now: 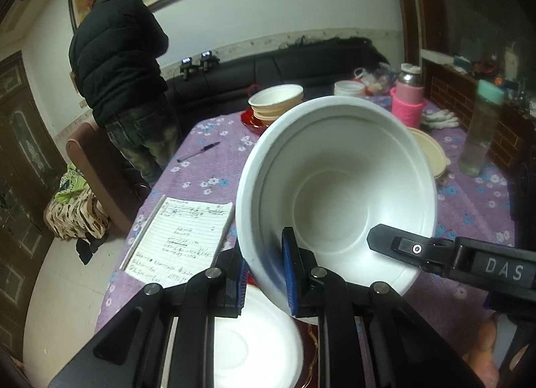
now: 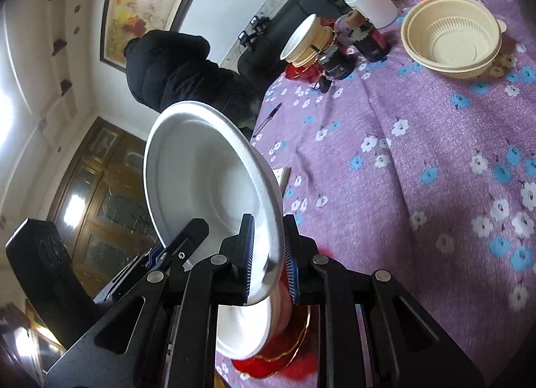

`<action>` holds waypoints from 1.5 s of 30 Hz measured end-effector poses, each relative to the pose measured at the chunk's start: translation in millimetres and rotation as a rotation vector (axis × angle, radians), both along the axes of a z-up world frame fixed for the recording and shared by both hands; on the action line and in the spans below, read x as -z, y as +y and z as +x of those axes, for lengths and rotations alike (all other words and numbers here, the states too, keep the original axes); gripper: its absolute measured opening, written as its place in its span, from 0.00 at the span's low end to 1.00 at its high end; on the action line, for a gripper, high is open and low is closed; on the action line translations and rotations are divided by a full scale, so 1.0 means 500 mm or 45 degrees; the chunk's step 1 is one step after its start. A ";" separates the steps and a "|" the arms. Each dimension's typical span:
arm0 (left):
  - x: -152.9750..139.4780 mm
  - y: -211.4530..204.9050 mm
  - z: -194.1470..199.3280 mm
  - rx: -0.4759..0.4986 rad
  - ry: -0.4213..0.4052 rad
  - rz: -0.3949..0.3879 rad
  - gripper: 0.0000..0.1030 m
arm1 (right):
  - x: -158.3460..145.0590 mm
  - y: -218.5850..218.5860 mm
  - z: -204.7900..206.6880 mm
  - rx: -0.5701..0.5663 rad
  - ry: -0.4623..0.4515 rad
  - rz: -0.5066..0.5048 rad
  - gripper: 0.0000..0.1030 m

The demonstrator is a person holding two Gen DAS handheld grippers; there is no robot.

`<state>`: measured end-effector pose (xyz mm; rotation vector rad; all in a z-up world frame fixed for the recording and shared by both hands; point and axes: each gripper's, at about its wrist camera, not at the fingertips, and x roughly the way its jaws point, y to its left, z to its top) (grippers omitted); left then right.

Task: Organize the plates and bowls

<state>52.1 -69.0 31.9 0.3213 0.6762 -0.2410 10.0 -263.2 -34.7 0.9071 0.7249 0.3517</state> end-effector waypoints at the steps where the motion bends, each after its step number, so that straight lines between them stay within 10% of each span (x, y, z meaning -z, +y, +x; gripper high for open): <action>1: -0.003 0.008 -0.006 -0.005 -0.012 -0.011 0.17 | -0.003 0.005 -0.004 -0.005 -0.005 -0.005 0.18; 45: 0.040 0.177 -0.059 -0.181 0.005 -0.191 0.17 | -0.019 0.223 -0.034 -0.202 0.025 -0.187 0.18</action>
